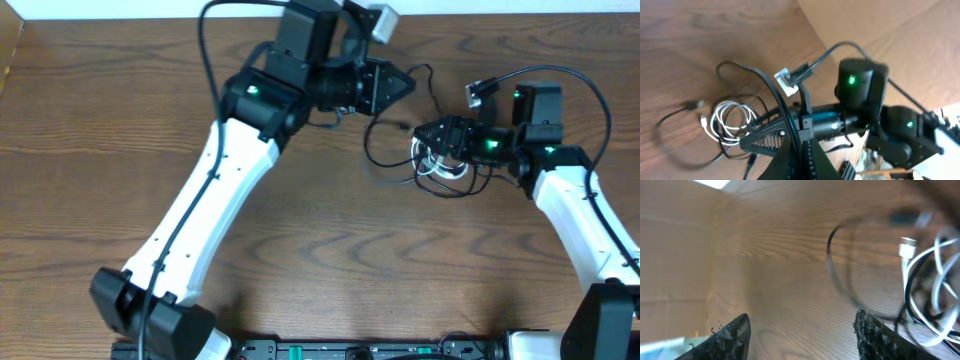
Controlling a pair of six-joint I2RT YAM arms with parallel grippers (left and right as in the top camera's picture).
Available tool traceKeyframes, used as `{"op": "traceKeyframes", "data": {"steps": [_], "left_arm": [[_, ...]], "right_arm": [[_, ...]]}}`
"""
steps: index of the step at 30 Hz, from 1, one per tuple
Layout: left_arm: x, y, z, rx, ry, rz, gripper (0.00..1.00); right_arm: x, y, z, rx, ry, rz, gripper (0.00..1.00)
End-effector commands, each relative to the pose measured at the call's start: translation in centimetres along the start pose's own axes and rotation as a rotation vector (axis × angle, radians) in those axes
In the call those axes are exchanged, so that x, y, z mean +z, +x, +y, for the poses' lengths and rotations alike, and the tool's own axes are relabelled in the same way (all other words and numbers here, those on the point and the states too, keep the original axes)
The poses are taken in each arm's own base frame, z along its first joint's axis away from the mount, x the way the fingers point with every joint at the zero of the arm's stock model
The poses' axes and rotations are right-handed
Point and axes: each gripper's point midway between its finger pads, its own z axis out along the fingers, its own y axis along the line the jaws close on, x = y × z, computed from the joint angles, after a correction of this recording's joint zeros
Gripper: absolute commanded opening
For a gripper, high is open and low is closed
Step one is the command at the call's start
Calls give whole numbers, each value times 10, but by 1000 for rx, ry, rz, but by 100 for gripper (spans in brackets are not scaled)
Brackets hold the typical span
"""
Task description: Untangle cables
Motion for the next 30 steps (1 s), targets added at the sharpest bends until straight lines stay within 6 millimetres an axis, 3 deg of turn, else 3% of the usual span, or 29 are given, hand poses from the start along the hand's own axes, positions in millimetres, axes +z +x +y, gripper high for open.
{"op": "traceKeyframes", "data": {"steps": [1, 9, 16, 24, 30], "left_arm": [[-34, -18, -14, -2, 11, -79, 7], [-79, -40, -18, 0, -13, -193, 7], [-129, -80, -28, -65, 15, -387, 8], [-186, -106, -69, -29, 95, -575, 7], [-204, -115, -94, -57, 177, -634, 7]], "right_arm": [[4, -4, -16, 61, 129, -40, 61], [5, 4, -34, 73, 255, -38, 59], [3, 9, -41, 89, 293, -25, 59], [2, 12, -47, 100, 326, -19, 56], [12, 17, -55, 130, 333, 5, 51]]}}
